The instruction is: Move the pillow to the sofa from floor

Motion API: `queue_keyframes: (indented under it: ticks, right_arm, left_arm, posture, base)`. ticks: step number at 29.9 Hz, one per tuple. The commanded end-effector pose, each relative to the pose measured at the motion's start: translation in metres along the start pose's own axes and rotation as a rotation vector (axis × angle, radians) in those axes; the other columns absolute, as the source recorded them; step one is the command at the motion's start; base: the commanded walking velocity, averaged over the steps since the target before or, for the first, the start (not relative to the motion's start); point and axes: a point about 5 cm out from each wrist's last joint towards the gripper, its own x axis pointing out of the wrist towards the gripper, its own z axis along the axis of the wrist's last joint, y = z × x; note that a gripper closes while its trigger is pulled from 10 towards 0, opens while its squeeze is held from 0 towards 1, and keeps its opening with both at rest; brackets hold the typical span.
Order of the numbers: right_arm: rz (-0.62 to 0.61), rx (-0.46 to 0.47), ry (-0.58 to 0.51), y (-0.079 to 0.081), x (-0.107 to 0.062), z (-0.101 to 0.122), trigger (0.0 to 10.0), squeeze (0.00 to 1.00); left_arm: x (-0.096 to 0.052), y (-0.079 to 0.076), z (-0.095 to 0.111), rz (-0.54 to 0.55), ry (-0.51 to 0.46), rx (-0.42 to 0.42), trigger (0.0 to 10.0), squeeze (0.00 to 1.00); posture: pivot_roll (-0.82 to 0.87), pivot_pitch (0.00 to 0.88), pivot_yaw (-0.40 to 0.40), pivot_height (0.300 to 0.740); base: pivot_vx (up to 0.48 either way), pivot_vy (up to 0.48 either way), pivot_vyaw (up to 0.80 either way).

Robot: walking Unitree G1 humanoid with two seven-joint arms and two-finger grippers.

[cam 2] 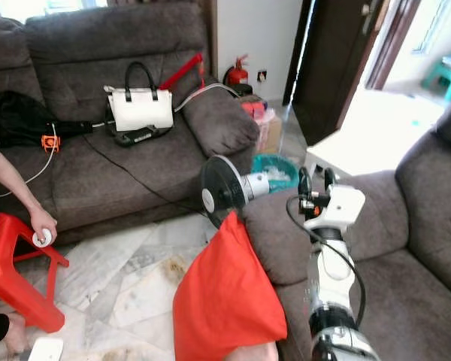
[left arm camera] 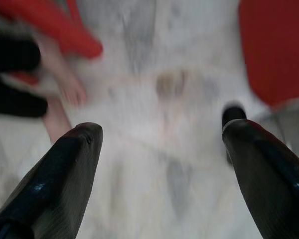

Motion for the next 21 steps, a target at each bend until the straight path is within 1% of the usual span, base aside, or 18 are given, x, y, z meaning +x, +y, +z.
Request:
queue_keyframes:
  ticks: [1, 3, 5, 9, 10, 11, 12, 14, 15, 17, 18, 19, 21]
  right_arm:
    - [-0.01, 0.018, 0.011, 0.001, 0.001, -0.001, 10.0, 0.0]
    - [-0.01, 0.016, -0.009, 0.002, 0.005, 0.005, 10.0, 0.0]
    - [0.004, 0.019, -0.066, 0.004, 0.007, 0.015, 10.0, 0.0]
    - [0.037, 0.004, -0.114, 0.006, 0.001, 0.022, 10.0, 0.0]
    - [0.051, -0.005, -0.119, 0.007, -0.007, 0.022, 10.0, 0.0]
    - [0.056, -0.009, -0.12, 0.007, -0.01, 0.022, 10.0, 0.0]
    - [0.082, -0.032, -0.115, 0.008, -0.02, 0.02, 10.0, 0.0]
    - [0.101, -0.048, -0.11, 0.009, -0.027, 0.02, 10.0, 0.0]
    - [0.125, -0.072, -0.085, 0.009, -0.04, 0.017, 10.0, 0.0]
    - [0.146, -0.098, -0.06, 0.008, -0.054, 0.016, 10.0, 0.0]
    - [0.149, -0.108, -0.047, 0.006, -0.066, 0.017, 10.0, 0.0]
    - [0.145, -0.105, -0.043, 0.006, -0.073, 0.019, 10.0, 0.0]
    - [0.143, -0.104, -0.035, 0.006, -0.079, 0.021, 10.0, 0.0]
  left_arm:
    - [0.003, 0.003, 0.009, 0.004, -0.029, 0.012, 10.0, 0.0]
    - [0.003, 0.003, 0.01, 0.004, -0.033, 0.012, 10.0, 0.0]
    - [0.003, 0.002, 0.011, -0.003, -0.04, 0.028, 10.0, 0.0]
    - [0.003, 0.002, 0.012, -0.004, -0.051, 0.026, 10.0, 0.0]
    - [0.003, 0.002, 0.013, -0.005, -0.061, 0.025, 10.0, 0.0]
    - [0.003, 0.002, 0.013, -0.006, -0.064, 0.025, 10.0, 0.0]
    - [0.003, 0.001, 0.014, -0.007, -0.066, 0.025, 10.0, 0.0]
    - [0.003, 0.001, 0.014, -0.008, -0.068, 0.024, 10.0, 0.0]
    - [0.004, -0.001, 0.015, -0.02, -0.076, 0.035, 10.0, 0.0]
    - [0.004, -0.002, 0.016, -0.025, -0.08, 0.038, 10.0, 0.0]
    - [0.004, -0.003, 0.016, -0.028, -0.084, 0.039, 10.0, 0.0]
    - [0.004, -0.003, 0.017, -0.029, -0.087, 0.039, 10.0, 0.0]
    - [0.004, -0.003, 0.017, -0.028, -0.087, 0.039, 10.0, 0.0]
  posture:
    - [0.13, 0.0, 0.011, 0.74]
    - [0.13, 0.0, 0.011, 0.74]
    - [0.13, 0.0, 0.011, 0.74]
    - [0.13, 0.0, 0.008, 0.74]
    - [0.13, 0.0, 0.008, 0.74]
    - [0.13, 0.0, 0.004, 0.74]
    - [0.13, 0.0, 0.005, 0.74]
    - [0.13, 0.0, 0.005, 0.74]
    - [0.12, 0.0, 0.005, 0.74]
    - [0.12, 0.0, 0.006, 0.74]
    - [0.13, 0.0, 0.006, 0.74]
    - [0.12, 0.0, 0.006, 0.74]
    - [0.12, 0.0, 0.006, 0.74]
  base:
    - [0.0, 0.0, 0.0]
    - [0.0, 0.0, 0.0]
    - [0.0, 0.0, 0.0]
    - [0.0, 0.0, 0.0]
    - [0.0, 0.0, 0.0]
    - [0.0, 0.0, 0.0]
    - [0.0, 0.0, 0.0]
    - [0.0, 0.0, 0.0]
    - [0.0, 0.0, 0.0]
    - [0.0, 0.0, 0.0]
    - [0.0, 0.0, 0.0]
    - [0.0, 0.0, 0.0]
    - [0.0, 0.0, 0.0]
